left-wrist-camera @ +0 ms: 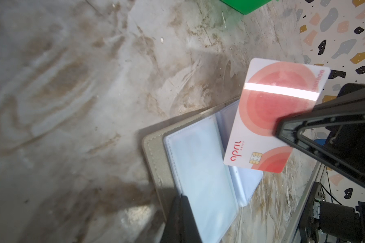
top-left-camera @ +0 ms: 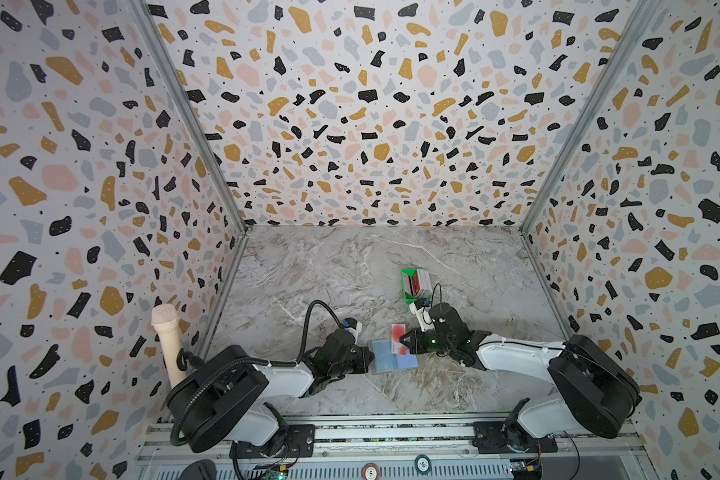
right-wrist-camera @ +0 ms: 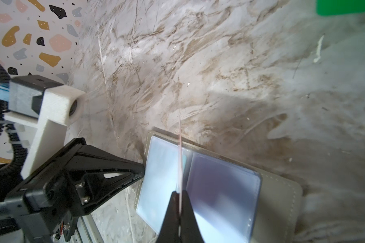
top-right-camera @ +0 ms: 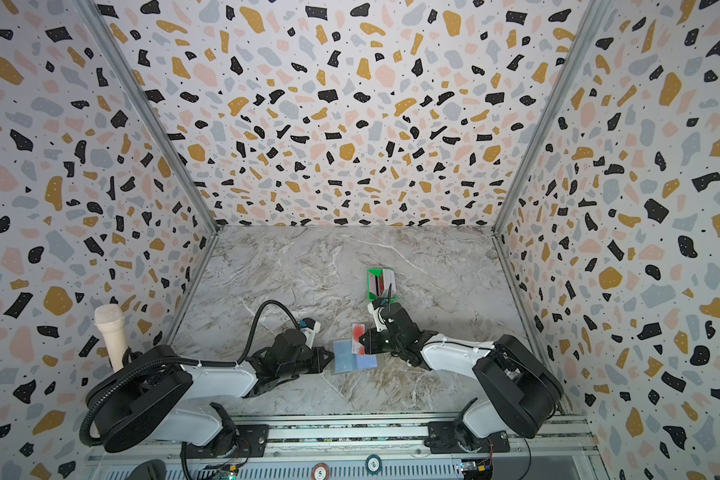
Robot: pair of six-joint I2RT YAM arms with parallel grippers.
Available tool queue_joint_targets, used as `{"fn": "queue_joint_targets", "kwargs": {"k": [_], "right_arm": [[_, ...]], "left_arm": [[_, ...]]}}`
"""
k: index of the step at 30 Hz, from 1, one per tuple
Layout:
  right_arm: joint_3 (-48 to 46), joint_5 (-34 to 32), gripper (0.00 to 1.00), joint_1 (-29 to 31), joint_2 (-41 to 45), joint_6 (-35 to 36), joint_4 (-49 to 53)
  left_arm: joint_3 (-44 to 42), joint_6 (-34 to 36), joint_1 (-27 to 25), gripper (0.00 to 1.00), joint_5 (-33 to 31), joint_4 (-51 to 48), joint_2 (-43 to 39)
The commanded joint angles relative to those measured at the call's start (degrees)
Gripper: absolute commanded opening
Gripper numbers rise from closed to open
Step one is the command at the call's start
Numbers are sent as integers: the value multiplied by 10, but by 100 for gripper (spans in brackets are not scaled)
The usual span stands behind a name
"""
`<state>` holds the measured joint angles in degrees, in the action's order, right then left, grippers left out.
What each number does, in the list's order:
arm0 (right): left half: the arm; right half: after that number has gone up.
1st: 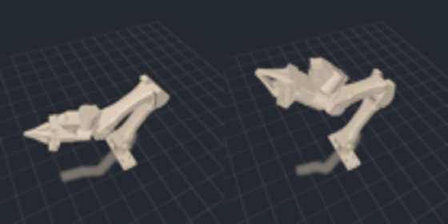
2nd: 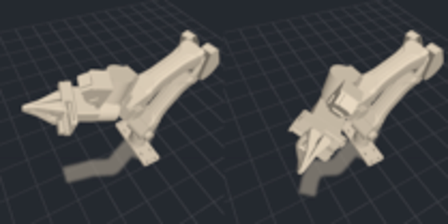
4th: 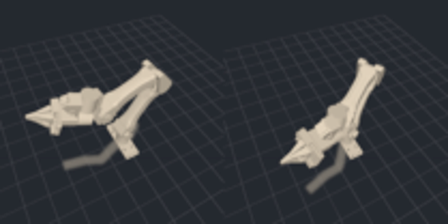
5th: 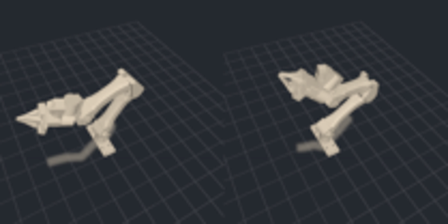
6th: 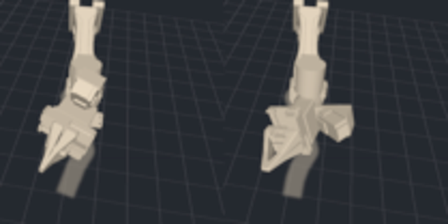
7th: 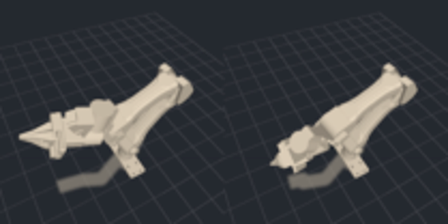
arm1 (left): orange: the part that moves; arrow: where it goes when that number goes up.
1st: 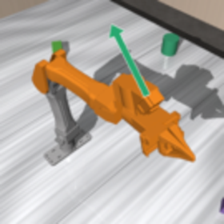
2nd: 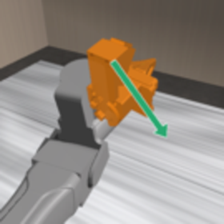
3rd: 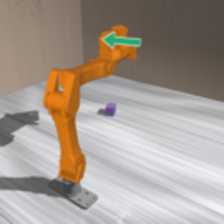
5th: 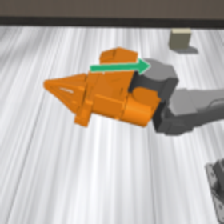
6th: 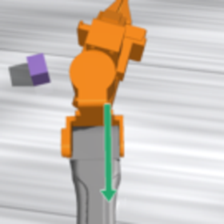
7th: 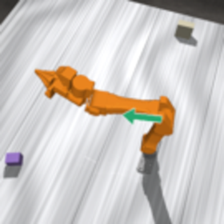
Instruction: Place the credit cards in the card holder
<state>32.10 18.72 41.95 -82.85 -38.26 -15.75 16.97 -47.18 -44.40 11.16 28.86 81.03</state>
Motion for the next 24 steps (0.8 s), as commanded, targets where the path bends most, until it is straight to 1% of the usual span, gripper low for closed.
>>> {"fn": "queue_joint_targets", "kwargs": {"k": [1, 7, 15, 21, 24], "right_arm": [[14, 2, 0, -1, -6, 6, 8], [5, 7, 0, 4, -10, -7, 4], [-41, 54, 0, 4, 25, -64, -50], [-57, 72, 0, 1, 41, -85, -59], [-58, 87, 0, 0, 31, -89, -57]], "left_arm": [[5, 10, 0, 0, 2, -3, 6], [6, 10, -1, 0, 4, -2, 11], [4, 7, 0, 0, 5, -1, 12], [2, 3, -1, 0, 6, 0, 11], [2, 2, -1, 0, 9, 1, 12]]}}
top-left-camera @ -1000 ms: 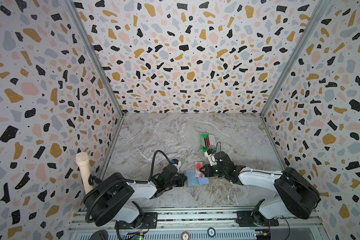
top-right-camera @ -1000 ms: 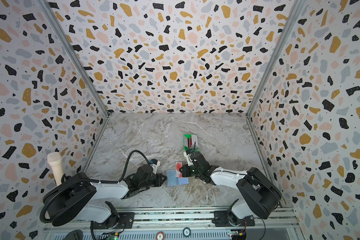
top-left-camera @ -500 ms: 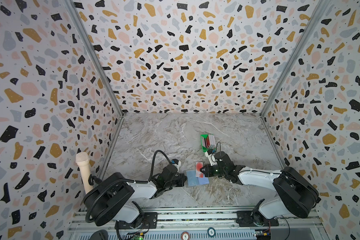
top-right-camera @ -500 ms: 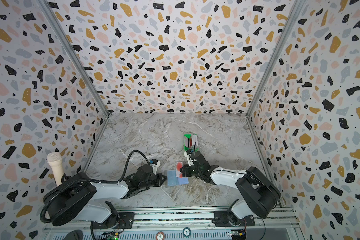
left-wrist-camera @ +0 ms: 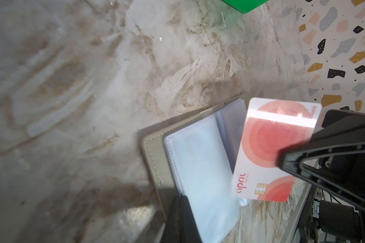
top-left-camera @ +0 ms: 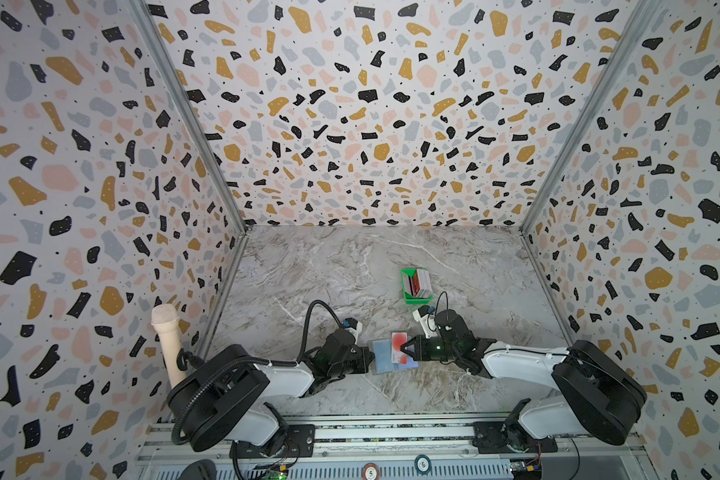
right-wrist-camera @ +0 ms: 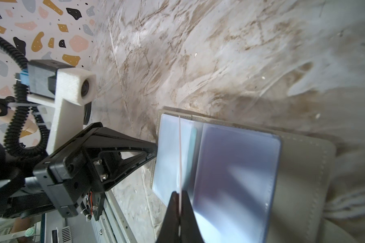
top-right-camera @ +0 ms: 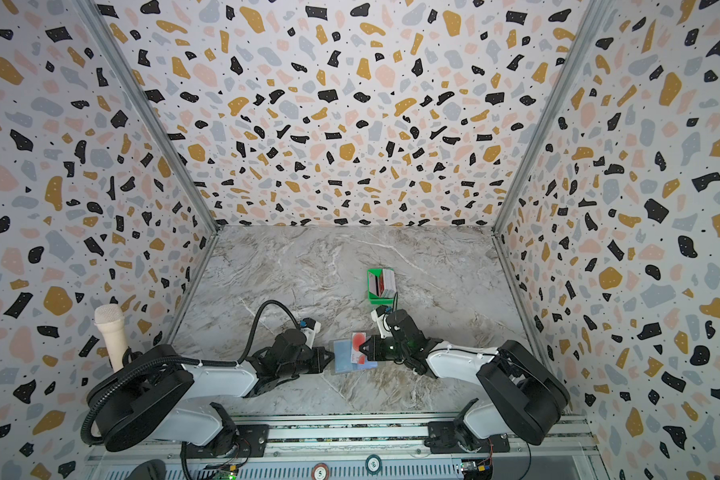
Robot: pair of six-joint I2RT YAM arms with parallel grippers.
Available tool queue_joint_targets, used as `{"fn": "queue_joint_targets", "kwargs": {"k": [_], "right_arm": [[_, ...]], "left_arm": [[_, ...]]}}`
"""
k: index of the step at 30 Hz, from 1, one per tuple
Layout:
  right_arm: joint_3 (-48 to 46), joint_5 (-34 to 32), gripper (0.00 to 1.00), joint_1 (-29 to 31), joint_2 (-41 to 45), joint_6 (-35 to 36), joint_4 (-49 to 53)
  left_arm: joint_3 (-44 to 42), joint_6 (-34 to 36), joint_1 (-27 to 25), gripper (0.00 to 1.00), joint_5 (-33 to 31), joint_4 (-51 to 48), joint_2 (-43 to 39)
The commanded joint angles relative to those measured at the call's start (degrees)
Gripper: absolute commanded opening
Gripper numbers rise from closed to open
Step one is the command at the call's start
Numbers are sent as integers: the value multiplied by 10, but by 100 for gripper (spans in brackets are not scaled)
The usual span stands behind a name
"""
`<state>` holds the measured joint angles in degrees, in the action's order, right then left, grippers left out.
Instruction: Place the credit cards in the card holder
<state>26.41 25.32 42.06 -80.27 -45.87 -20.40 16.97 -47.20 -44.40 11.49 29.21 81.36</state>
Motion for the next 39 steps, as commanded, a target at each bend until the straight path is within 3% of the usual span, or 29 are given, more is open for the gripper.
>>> {"fn": "queue_joint_targets", "kwargs": {"k": [1, 39], "right_arm": [[-1, 22, 0, -2, 0, -12, -8], [-2, 61, 0, -29, -45, 0, 34]], "left_arm": [[2, 2, 0, 0, 6, -3, 9], [14, 7, 0, 0, 15, 0, 23]]}}
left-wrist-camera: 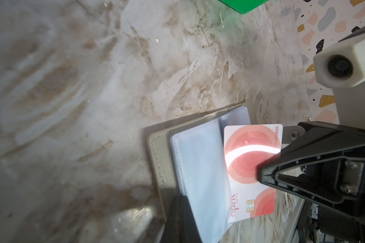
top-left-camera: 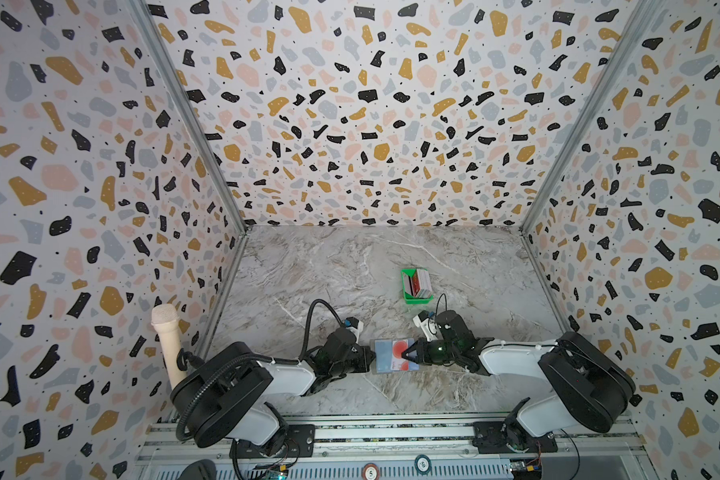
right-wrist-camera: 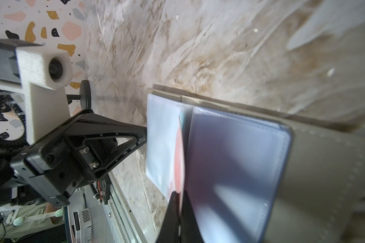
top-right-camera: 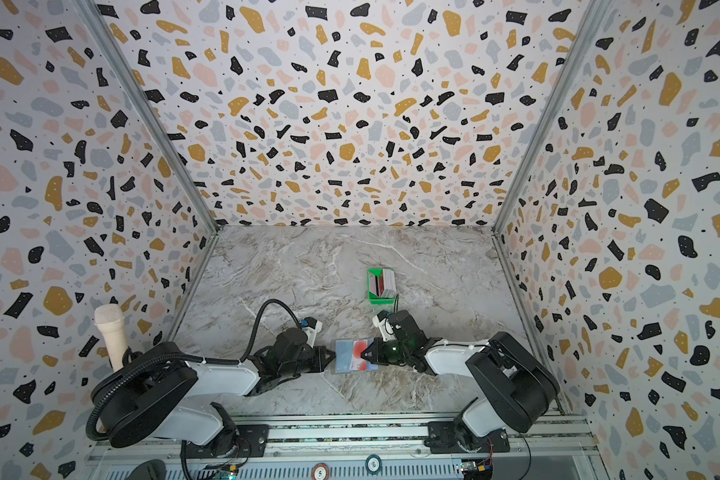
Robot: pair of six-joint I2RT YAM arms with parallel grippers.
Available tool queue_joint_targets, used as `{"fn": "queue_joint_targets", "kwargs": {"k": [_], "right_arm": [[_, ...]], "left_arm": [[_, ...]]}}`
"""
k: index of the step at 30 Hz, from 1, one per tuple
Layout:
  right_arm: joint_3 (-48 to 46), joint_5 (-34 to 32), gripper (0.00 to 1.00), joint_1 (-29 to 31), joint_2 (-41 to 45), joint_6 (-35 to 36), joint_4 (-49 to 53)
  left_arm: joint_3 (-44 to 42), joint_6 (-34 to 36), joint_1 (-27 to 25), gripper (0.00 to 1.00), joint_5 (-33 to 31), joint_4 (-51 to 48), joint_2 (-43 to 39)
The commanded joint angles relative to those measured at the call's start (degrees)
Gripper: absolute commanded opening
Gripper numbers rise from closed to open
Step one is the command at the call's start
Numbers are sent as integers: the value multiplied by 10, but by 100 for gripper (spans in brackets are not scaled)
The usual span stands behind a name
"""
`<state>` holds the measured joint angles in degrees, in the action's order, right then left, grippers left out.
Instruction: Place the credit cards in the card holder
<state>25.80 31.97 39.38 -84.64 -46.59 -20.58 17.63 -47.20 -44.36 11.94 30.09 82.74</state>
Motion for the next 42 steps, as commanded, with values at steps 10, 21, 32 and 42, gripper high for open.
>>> {"fn": "queue_joint_targets", "kwargs": {"k": [10, 21, 32, 42], "right_arm": [[4, 15, 0, -3, -18, -3, 30], [22, 18, 0, -5, -30, 9, 51], [38, -25, 3, 26, -51, 1, 48], [74, -96, 52, 50, 12, 25, 147]], "left_arm": [[12, 10, 0, 0, 14, -6, 16], [15, 14, 0, 0, 19, -5, 23], [6, 6, 0, 0, 26, 2, 21], [13, 11, 2, 0, 24, -4, 18]]}}
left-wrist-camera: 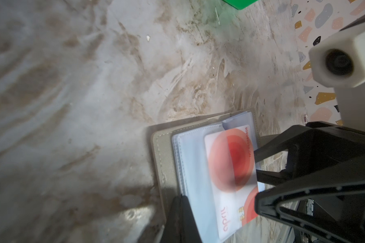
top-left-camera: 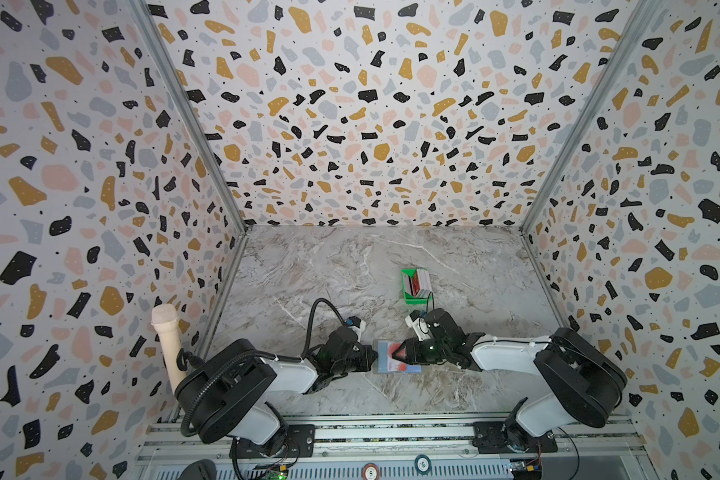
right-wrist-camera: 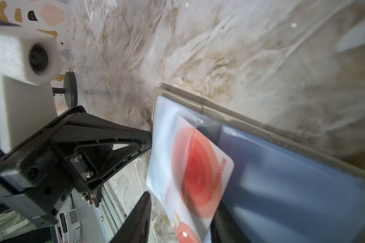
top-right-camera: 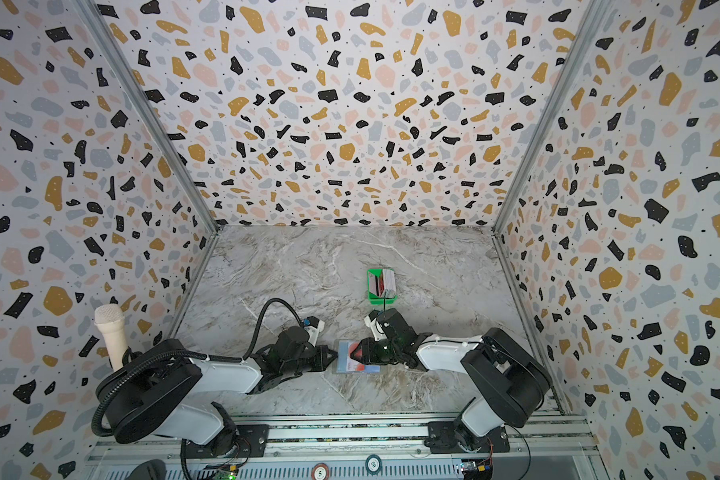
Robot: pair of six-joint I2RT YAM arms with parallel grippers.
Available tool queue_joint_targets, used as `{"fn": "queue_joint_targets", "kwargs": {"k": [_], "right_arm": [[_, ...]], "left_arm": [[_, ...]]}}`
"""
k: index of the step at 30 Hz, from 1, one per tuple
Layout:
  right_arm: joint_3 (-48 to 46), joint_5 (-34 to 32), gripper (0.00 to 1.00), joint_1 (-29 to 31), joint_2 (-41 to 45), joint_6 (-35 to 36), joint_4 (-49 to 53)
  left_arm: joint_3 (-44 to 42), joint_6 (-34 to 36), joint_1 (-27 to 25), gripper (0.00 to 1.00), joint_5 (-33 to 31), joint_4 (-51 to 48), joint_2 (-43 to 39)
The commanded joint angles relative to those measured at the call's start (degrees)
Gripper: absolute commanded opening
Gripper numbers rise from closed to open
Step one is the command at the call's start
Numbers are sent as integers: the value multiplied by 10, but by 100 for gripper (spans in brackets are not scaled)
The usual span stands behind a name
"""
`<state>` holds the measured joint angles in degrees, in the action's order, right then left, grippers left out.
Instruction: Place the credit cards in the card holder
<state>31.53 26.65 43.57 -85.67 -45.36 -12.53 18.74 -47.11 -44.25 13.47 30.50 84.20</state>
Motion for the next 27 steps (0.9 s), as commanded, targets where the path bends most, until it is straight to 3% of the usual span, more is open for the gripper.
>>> {"fn": "queue_joint_targets", "kwargs": {"k": [1, 2, 4, 6, 8, 11, 14, 19, 27], "right_arm": [[21, -60, 55, 14, 29, 15, 78], [25, -78, 58, 20, 35, 18, 91], [32, -109, 75, 28, 41, 23, 111], [36, -135, 76, 32, 46, 28, 122], [42, -164, 64, 33, 48, 42, 136], [68, -219, 32, 39, 38, 75, 178], [83, -251, 13, 47, 30, 93, 204], [86, -241, 0, 54, 11, 97, 194], [96, -223, 0, 70, -23, 87, 182]], "left_arm": [[2, 11, 1, 0, 7, -9, 4], [2, 11, 1, 0, 6, -9, 3], [3, 11, 1, 0, 8, -9, 3], [4, 13, 1, 0, 8, -10, 4], [5, 12, 0, 0, 7, -8, 6], [2, 10, 1, 0, 8, -6, 5], [1, 10, 1, 0, 8, -6, 4], [2, 10, 0, 0, 8, -4, 8], [1, 9, 1, 0, 9, -5, 9]]}}
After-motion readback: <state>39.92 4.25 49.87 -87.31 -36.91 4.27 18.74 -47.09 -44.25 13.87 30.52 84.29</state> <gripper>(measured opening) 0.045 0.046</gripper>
